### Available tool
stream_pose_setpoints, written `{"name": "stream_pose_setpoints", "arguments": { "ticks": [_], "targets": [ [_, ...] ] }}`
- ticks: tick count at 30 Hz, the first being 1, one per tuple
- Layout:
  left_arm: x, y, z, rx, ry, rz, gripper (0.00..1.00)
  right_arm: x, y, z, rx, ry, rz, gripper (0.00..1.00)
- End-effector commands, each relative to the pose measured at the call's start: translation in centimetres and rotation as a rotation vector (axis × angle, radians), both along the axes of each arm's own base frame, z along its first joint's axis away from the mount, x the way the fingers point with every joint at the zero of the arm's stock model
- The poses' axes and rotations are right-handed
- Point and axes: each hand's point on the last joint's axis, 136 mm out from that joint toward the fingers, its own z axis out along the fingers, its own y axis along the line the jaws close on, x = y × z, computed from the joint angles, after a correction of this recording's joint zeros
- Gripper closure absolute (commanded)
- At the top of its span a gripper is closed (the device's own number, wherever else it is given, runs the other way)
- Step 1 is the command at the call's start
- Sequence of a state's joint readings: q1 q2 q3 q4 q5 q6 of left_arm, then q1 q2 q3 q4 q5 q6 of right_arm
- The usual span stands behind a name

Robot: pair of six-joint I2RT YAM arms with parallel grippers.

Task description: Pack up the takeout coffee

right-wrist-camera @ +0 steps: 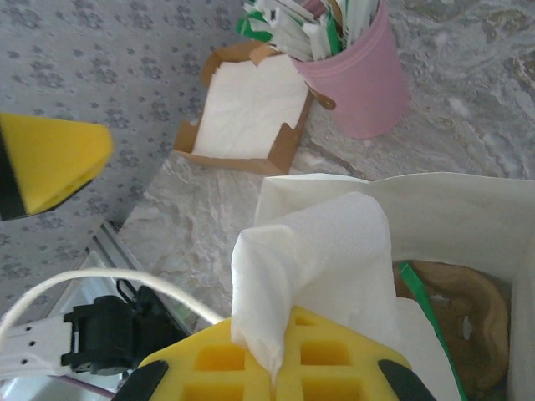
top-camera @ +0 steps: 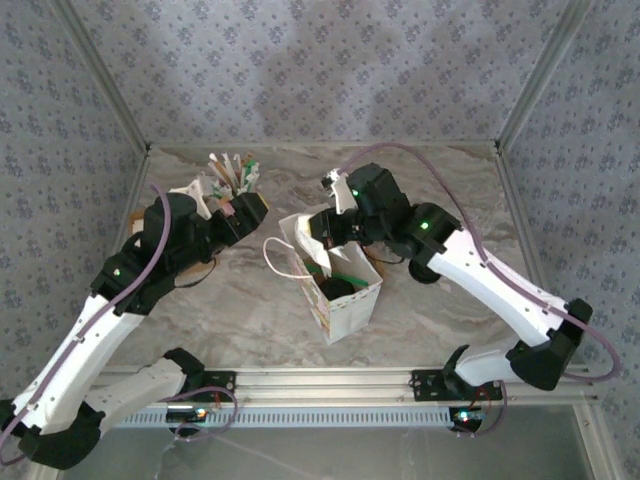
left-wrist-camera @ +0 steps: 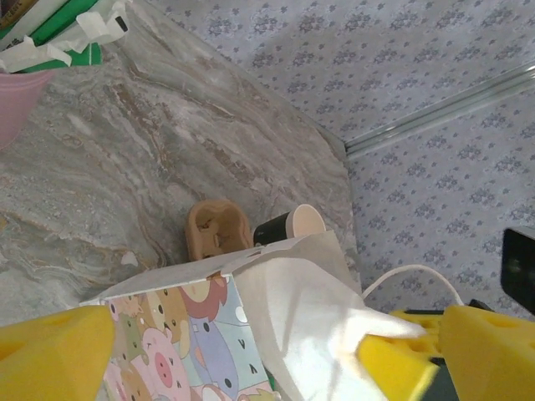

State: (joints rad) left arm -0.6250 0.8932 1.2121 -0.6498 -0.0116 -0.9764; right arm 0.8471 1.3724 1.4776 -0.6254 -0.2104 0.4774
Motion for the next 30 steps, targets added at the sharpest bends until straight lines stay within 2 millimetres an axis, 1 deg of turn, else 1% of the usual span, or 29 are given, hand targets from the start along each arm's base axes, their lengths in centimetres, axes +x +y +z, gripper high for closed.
{"name": "stream_pose_setpoints", "arguments": {
  "ticks": [1,6,8,15,18,23,30],
  "targets": [
    [-0.3,-0.4,-0.3,0.01,-0.005,-0.03,0.01,0.6,0.6,-1.0,-0.035,-0.02,-0.015,1.0],
    [-0.3,-0.3,-0.7,0.015,-0.002,-0.026,0.01,1.6,1.2,-2.5,-0.053,-0.037,-0.048,1.0],
    [-0.2,-0.2,-1.1,0.018,0.003,-0.018,0.01,1.8,1.1,-3.3,-0.061,-0.037,-0.061,1.0],
    [-0.5,-0.2,-2.1,0.014,0.017,-0.022,0.01,2.4,0.2,-5.0,-0.086,-0.047,-0.114,1.0],
    [-0.4,-0.2,-2.6,0.01,0.018,-0.02,0.01,2.5,0.2,-5.8,-0.082,-0.033,-0.122,1.0],
    [-0.5,-0.6,-3.0,0.013,0.024,-0.04,0.01,3.0,0.4,-7.5,-0.096,-0.009,-0.135,1.0],
    [-0.2,-1.1,-3.7,0.016,0.04,-0.051,0.01,3.1,0.5,-9.1,-0.133,-0.003,-0.151,1.0]
  ]
}}
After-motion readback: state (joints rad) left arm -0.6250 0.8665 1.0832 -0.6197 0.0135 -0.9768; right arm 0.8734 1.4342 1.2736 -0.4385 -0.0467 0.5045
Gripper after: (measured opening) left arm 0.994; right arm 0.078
